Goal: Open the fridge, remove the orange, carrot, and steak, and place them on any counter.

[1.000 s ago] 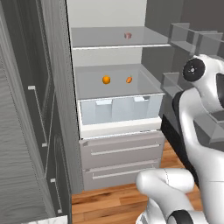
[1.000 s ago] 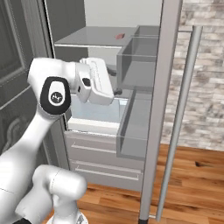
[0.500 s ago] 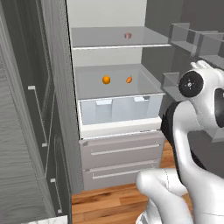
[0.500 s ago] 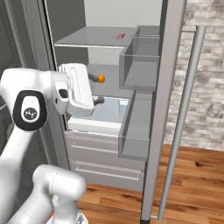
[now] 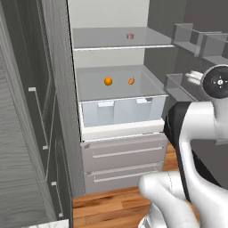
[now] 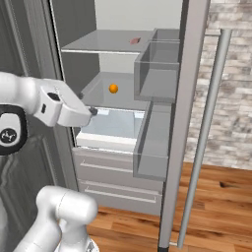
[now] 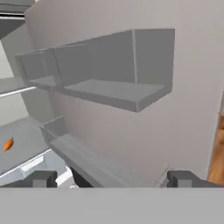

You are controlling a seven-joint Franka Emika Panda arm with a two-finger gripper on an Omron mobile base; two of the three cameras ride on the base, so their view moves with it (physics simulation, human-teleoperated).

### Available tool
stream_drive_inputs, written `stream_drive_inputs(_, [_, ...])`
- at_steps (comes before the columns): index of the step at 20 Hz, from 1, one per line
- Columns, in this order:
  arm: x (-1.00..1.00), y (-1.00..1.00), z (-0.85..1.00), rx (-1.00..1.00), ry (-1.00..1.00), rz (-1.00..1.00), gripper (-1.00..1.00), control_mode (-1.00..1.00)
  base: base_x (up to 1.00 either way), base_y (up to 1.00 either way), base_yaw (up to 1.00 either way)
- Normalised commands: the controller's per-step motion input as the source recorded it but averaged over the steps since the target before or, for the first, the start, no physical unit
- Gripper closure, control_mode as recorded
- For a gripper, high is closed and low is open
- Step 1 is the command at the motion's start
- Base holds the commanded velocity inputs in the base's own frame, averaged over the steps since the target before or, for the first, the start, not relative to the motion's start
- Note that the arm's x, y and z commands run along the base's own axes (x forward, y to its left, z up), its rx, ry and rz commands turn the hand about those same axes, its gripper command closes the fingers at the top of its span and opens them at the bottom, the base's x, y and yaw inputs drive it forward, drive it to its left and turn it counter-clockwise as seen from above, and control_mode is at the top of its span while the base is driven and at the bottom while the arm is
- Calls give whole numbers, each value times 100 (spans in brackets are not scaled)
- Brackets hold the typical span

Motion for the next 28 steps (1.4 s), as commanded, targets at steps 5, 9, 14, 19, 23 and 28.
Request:
stream_drive_inputs(5, [-7,32,8,4,54,42,-100,-100,0,0,0])
stream_drive_inputs(9, [-1,29,-3,5,31,41,-100,-100,0,0,0])
stream_drive_inputs(14, [0,25,-36,0,13,29,-100,-100,0,0,0])
stream_drive_inputs(19, [0,7,-34,1,1,14,-100,-100,0,0,0])
stream_drive_inputs(23, [0,7,-13,3,-4,5,-100,-100,0,0,0])
stream_drive_inputs(28, [0,19,-8,2,-5,4,-100,-100,0,0,0])
